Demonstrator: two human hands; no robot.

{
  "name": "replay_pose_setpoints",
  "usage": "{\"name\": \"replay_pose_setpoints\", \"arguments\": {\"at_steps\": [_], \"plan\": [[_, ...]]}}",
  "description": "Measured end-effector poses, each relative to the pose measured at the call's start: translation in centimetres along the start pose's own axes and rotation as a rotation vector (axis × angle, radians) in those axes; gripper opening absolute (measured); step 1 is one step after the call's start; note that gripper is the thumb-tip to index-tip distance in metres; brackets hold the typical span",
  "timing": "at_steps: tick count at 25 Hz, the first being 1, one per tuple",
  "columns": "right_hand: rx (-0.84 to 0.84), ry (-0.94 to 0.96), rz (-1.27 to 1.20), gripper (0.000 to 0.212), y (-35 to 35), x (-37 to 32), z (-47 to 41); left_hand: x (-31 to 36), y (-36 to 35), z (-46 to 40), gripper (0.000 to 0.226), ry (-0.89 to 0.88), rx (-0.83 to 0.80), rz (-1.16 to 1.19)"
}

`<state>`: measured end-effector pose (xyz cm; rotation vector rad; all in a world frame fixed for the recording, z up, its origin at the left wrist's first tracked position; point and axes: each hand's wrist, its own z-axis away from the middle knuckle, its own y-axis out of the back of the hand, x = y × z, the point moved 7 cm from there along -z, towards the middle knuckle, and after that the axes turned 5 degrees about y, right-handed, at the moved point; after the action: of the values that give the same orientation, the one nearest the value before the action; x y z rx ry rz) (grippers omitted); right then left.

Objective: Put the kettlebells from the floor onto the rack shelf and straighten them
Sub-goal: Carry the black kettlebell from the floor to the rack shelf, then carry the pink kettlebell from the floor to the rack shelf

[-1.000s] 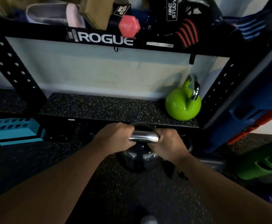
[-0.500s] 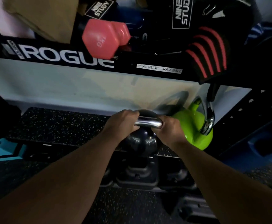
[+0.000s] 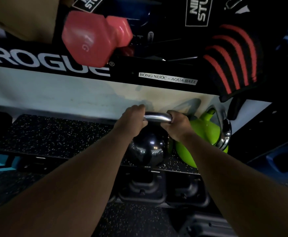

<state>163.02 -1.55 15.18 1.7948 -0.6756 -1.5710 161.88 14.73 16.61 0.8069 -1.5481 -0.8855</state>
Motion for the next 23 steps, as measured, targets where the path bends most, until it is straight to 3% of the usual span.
{"name": "replay_pose_setpoints", "arguments": {"at_steps": [4, 7, 9, 12, 16, 23], "plan": [[-0.033, -0.015, 0.028, 0.009, -0.3, 0.1, -0.5, -0.7, -0.3, -0.9, 0.028, 0.024, -0.044, 0.021], [-0.103, 0.011, 0.146, 0.042, -0.1, -0.9, -0.2, -1.3, -0.4, -0.5, 0.046, 0.078, -0.075, 0.139], [-0.076, 0.147, 0.265, 0.068, 0.4, -3.3, 0.5, -2.5, -0.3, 1.1, 0.072, 0.131, -0.087, 0.178], [-0.082, 0.386, 0.257, 0.073, -1.9, -9.7, 3.1, -7.3, 1.3, 6.1, 0.090, 0.224, -0.069, 0.097], [-0.196, 0.554, 0.301, 0.067, -9.8, -17.6, 7.5, -16.5, 4.5, 15.6, 0.083, 0.304, -0.152, -0.059], [-0.594, 0.580, 0.269, 0.054, -28.4, -26.9, 20.4, -33.3, 9.4, 39.3, 0.058, 0.654, -0.233, 0.015]]}}
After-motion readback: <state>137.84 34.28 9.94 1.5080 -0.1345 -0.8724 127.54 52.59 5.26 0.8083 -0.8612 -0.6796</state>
